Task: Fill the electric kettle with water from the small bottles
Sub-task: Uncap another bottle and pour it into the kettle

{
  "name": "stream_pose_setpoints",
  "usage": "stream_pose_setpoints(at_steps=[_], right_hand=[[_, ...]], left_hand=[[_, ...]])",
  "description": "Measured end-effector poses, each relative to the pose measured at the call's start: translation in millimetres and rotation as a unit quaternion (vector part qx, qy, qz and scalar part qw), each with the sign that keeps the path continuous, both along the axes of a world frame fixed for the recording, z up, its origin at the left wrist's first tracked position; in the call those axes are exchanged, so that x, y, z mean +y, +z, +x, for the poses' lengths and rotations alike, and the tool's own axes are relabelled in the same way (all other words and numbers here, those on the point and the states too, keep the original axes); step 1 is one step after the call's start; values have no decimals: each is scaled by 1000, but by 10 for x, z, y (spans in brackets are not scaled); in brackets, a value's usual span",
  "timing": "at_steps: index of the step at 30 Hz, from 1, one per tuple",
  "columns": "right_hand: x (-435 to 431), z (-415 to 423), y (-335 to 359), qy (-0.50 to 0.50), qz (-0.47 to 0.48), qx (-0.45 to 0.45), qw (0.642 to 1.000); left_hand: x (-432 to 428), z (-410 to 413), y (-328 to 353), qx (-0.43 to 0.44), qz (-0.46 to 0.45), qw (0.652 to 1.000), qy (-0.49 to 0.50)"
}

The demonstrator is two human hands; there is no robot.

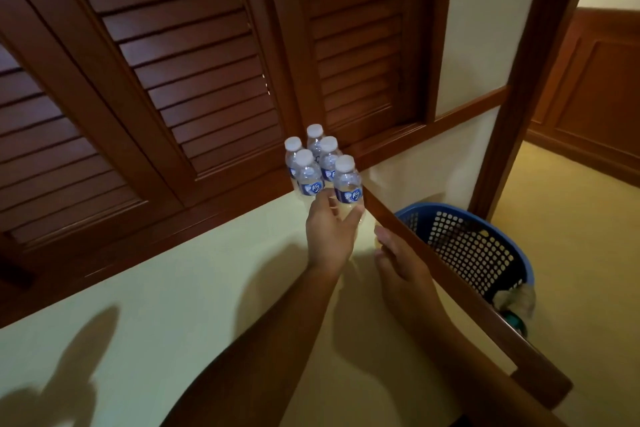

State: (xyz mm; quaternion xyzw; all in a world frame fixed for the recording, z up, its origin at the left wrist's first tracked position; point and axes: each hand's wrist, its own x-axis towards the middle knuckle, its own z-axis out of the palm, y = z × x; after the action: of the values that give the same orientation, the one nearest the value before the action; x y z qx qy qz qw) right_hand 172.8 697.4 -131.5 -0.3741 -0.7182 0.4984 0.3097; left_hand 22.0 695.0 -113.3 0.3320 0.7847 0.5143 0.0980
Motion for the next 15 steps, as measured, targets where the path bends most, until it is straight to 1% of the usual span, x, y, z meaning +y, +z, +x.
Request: stream_pose_setpoints(at_steps=[4,7,9,11,13,15], right_hand=[[22,9,6,2,-5,9,1000],[26,2,-9,7,2,9,1000],[18,-4,-21,9,13,6,1000],[4,-16,-23,9,25,3,1000],[-32,-28,-7,9,56,0,998],[-113,-45,8,19,104,8,994]], left_hand=[[90,0,6,8,-5,1000,25],[76,12,12,-5,-21,999,30],[-19,29,3,-10,-25,999,30],[-197,58,-26,7,-28,999,31],[-451,95,-66,24,-23,999,30],[-789,136,-81,12,-22,999,29]])
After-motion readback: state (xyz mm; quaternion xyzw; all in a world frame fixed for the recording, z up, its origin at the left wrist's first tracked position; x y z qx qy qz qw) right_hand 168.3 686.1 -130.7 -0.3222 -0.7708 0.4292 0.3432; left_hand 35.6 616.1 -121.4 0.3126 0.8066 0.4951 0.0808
